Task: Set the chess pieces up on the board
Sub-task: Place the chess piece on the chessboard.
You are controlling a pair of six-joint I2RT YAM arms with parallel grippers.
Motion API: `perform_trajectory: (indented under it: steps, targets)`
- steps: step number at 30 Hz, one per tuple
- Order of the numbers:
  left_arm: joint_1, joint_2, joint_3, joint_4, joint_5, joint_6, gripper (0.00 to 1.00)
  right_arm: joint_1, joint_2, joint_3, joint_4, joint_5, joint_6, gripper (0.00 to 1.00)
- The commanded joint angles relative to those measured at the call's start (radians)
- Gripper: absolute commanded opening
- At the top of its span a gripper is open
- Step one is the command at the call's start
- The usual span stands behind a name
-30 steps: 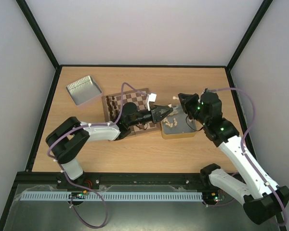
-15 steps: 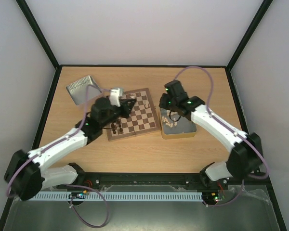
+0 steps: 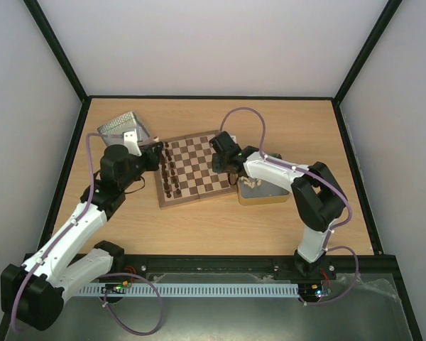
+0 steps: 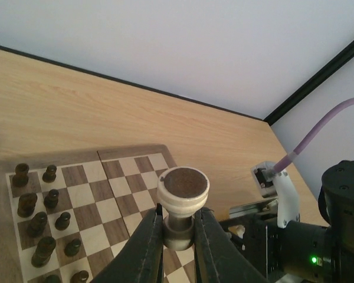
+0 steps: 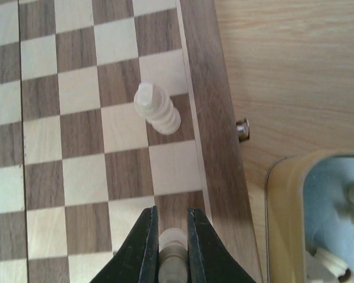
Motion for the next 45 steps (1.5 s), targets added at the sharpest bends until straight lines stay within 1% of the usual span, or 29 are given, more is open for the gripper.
perform_trajectory:
  steps: [1, 8, 20, 23, 24, 26, 28, 30, 36, 39, 41, 45]
  targets:
    - [0.025, -0.011, -0.024, -0.013, 0.049, -0.014, 0.05, 0.002, 0.025, 0.018, 0.095, 0.092, -0.038, 0.02]
    - [0.045, -0.011, -0.03, -0.006, 0.055, -0.023, 0.05, 0.001, 0.071, 0.039, 0.095, 0.168, -0.001, 0.02]
    - [0.057, -0.029, -0.044, -0.01, 0.053, -0.028, 0.05, 0.0, 0.126, 0.07, 0.112, 0.119, 0.003, 0.02]
    - [0.06, -0.031, -0.046, -0.011, 0.053, -0.029, 0.05, 0.001, 0.13, 0.074, 0.103, 0.111, -0.002, 0.1]
    - [0.061, -0.031, -0.047, -0.011, 0.053, -0.029, 0.05, 0.0, 0.126, 0.078, 0.097, 0.107, -0.003, 0.16]
    - [0.061, -0.03, -0.048, -0.01, 0.054, -0.029, 0.05, -0.001, 0.117, 0.079, 0.085, 0.103, -0.006, 0.24]
    - [0.062, -0.03, -0.049, -0.009, 0.056, -0.029, 0.05, 0.0, 0.097, 0.08, 0.072, 0.103, -0.006, 0.28]
    - [0.063, -0.031, -0.05, -0.008, 0.056, -0.029, 0.05, 0.001, 0.078, 0.078, 0.058, 0.101, -0.008, 0.3]
    - [0.065, -0.031, -0.052, -0.004, 0.058, -0.029, 0.05, 0.0, 0.071, 0.07, 0.024, 0.072, -0.009, 0.31]
    - [0.066, -0.034, -0.055, -0.004, 0.058, -0.029, 0.05, 0.0, 0.078, 0.064, 0.022, 0.049, -0.013, 0.29]
    - [0.067, -0.036, -0.056, -0.006, 0.058, -0.029, 0.05, 0.0, 0.083, 0.067, 0.02, 0.035, -0.017, 0.27]
    - [0.068, -0.043, -0.059, -0.009, 0.057, -0.029, 0.05, 0.0, 0.089, 0.07, 0.019, 0.034, -0.02, 0.16]
